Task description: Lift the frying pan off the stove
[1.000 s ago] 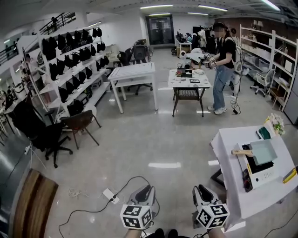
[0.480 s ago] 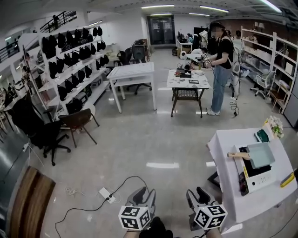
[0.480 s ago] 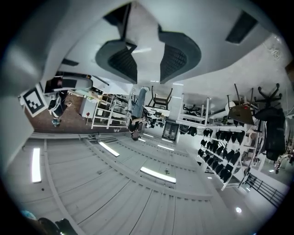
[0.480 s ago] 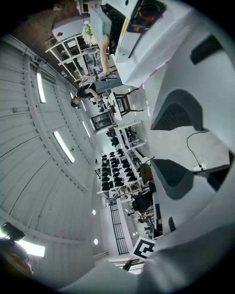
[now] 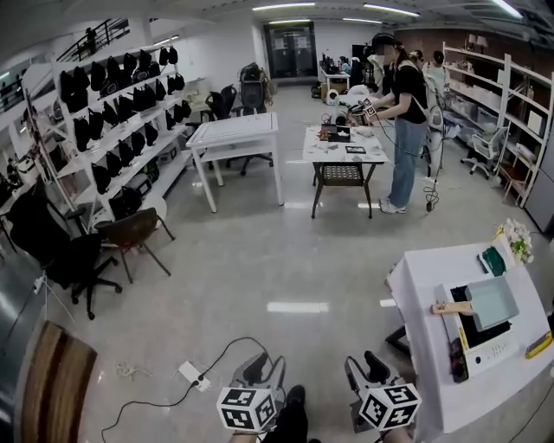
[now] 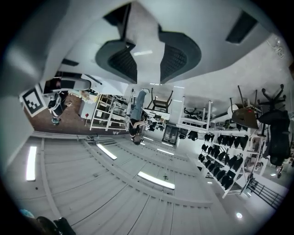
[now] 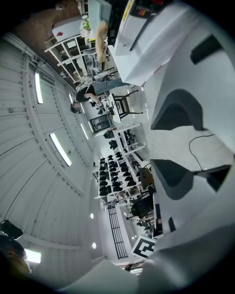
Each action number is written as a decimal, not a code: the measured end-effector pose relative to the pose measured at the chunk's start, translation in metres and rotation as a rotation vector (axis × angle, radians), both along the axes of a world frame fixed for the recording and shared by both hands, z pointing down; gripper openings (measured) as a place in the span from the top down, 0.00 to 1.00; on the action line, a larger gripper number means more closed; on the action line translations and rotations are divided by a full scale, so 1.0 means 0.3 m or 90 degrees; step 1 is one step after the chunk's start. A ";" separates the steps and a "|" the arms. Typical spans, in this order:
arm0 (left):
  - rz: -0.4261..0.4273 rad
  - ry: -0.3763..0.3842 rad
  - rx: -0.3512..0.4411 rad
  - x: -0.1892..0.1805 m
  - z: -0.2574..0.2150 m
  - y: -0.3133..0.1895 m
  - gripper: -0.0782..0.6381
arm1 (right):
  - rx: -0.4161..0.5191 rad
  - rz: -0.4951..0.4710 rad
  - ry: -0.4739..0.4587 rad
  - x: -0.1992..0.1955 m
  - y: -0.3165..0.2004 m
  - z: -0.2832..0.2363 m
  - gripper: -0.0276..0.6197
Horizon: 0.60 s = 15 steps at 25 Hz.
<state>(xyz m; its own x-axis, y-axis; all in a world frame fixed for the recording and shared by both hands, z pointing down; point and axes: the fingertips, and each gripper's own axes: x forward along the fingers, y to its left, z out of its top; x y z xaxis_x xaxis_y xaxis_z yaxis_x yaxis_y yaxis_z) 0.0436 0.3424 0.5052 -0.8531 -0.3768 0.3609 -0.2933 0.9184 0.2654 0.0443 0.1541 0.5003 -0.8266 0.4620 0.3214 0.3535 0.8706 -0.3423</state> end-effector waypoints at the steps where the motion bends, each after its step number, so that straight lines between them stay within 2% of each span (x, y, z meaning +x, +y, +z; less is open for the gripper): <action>1: 0.004 0.000 0.001 -0.042 0.003 0.006 0.71 | 0.001 0.003 0.001 -0.037 0.005 0.004 0.67; 10: 0.038 -0.007 0.003 -0.454 -0.019 0.063 0.71 | 0.009 0.047 -0.001 -0.391 0.045 -0.012 0.67; 15: 0.062 -0.009 0.006 -0.622 -0.038 0.092 0.71 | 0.011 0.071 0.003 -0.541 0.078 -0.025 0.67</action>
